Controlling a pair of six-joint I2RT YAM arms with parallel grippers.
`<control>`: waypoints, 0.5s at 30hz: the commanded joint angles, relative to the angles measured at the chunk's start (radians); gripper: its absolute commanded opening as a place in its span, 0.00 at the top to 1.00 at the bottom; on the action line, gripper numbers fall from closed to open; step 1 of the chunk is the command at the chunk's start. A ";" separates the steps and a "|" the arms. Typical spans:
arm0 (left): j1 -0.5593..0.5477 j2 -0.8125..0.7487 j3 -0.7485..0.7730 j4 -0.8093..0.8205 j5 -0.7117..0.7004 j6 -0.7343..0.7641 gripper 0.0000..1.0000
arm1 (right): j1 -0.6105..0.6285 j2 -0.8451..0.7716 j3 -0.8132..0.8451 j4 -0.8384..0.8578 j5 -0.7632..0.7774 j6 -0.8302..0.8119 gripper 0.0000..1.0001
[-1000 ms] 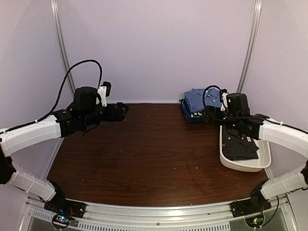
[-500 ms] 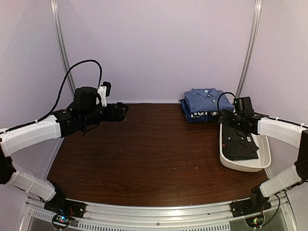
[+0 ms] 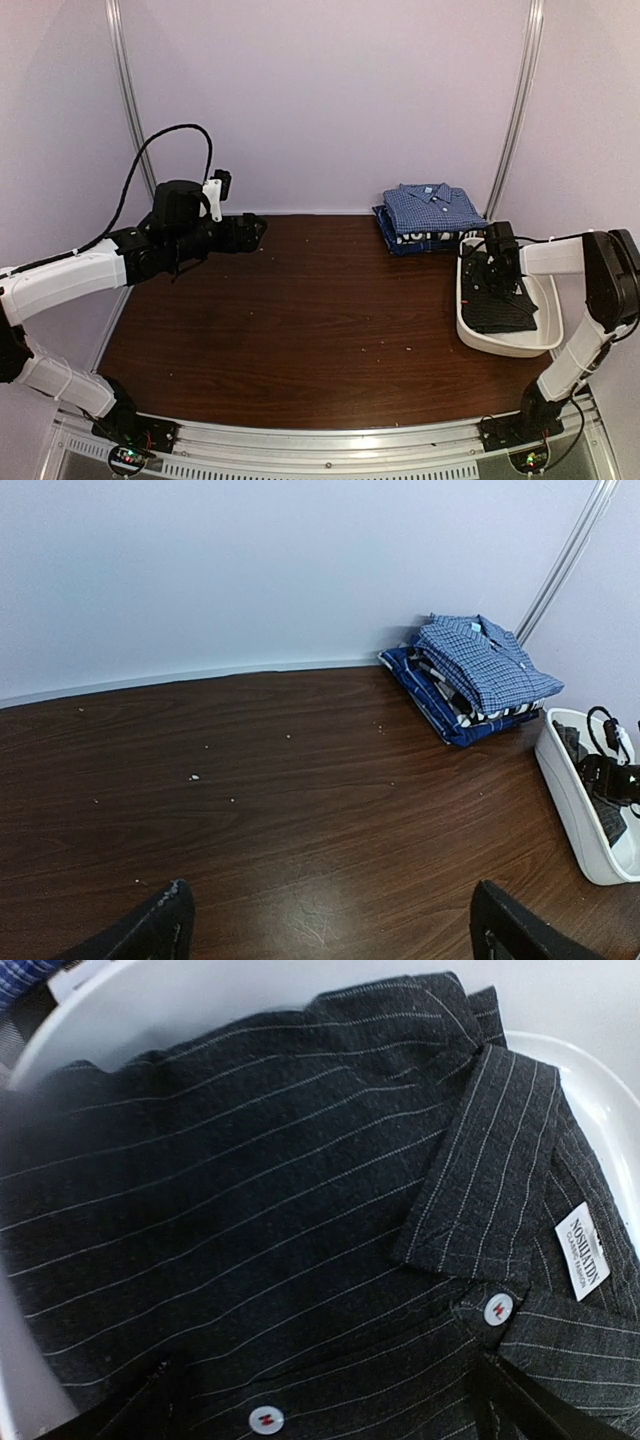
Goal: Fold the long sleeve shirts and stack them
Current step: Pick up the square-folded shirt from the bin.
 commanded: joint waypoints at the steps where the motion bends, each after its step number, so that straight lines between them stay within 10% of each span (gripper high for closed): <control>1: -0.003 -0.025 0.001 0.017 -0.002 0.019 0.02 | -0.037 0.057 0.039 -0.020 0.029 -0.012 0.03; 15: -0.002 -0.017 0.009 0.022 -0.001 0.034 0.02 | -0.051 0.057 0.013 0.018 -0.012 0.009 0.76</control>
